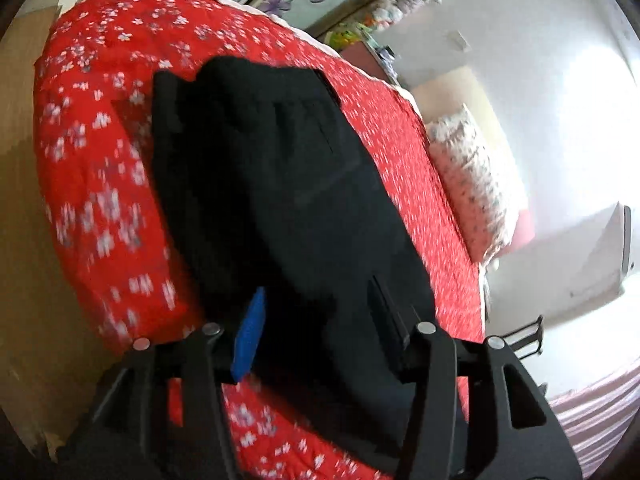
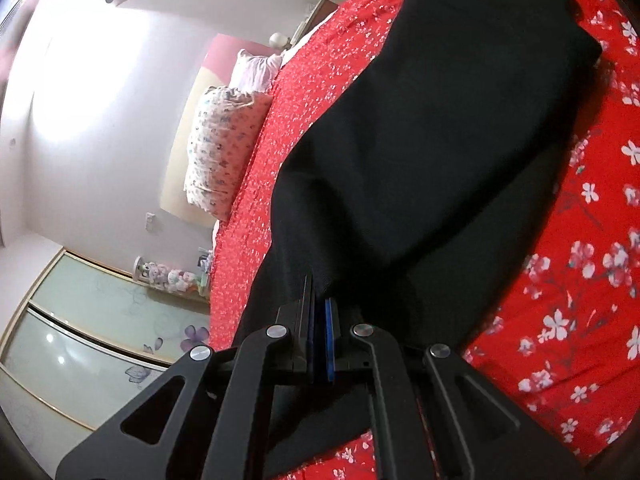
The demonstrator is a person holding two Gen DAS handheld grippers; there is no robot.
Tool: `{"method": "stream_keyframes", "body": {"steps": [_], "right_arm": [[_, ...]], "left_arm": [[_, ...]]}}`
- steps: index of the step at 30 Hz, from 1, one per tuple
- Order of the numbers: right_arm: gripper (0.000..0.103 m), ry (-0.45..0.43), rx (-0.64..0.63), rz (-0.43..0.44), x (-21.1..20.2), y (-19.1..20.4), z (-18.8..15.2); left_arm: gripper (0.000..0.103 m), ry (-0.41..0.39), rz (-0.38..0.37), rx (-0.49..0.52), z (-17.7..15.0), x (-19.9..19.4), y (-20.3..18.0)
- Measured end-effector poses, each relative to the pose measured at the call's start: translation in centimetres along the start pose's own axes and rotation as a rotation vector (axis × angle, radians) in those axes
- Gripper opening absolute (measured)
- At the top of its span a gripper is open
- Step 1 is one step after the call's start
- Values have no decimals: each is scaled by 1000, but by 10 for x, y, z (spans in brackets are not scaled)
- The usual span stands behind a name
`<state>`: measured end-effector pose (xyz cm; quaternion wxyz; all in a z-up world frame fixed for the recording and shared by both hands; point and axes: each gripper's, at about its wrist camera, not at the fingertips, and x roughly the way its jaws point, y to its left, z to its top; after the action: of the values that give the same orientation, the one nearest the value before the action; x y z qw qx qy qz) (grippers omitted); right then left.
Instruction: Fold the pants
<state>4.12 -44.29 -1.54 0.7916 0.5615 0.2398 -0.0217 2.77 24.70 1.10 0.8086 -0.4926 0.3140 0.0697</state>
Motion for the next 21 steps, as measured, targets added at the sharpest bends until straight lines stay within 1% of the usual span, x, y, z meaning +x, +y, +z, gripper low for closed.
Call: {"method": "stream_keyframes", "body": {"steps": [3, 5, 6, 7, 8, 10, 12, 14, 16, 18, 19, 20, 21], "right_arm": [[4, -1, 4, 1, 1, 0, 0], [4, 0, 3, 1, 1, -1, 0], [4, 1, 4, 1, 2, 0, 1], [4, 2, 5, 1, 3, -1, 1], [4, 2, 4, 1, 3, -1, 1], [4, 3, 3, 1, 3, -1, 1], [4, 2, 1, 2, 3, 0, 1], [4, 2, -1, 3, 2, 0, 1], [4, 4, -1, 6, 1, 0, 0], [4, 8, 3, 13, -1, -1, -1], [4, 9, 3, 18, -3, -1, -1], [4, 9, -3, 17, -4, -1, -1], [4, 8, -20, 6, -6, 1, -3]], "left_arm": [[52, -1, -9, -81, 18, 2, 10], [49, -7, -4, -117, 28, 2, 17], [44, -17, 8, -125, 33, 1, 20], [31, -22, 23, -120, 34, 1, 22], [23, -20, 40, -100, 37, 2, 22], [12, -15, 54, -66, 39, 1, 23], [8, -32, 57, -18, 42, -5, 19], [7, -38, 51, 12, 43, -13, 17], [4, -35, 43, 32, 48, -22, 23], [3, -52, 60, 37, 52, -28, 31], [1, -65, 77, 32, 53, -30, 36], [0, -87, 109, 29, 55, -31, 41], [0, -134, 184, 28, 57, -35, 48]]}}
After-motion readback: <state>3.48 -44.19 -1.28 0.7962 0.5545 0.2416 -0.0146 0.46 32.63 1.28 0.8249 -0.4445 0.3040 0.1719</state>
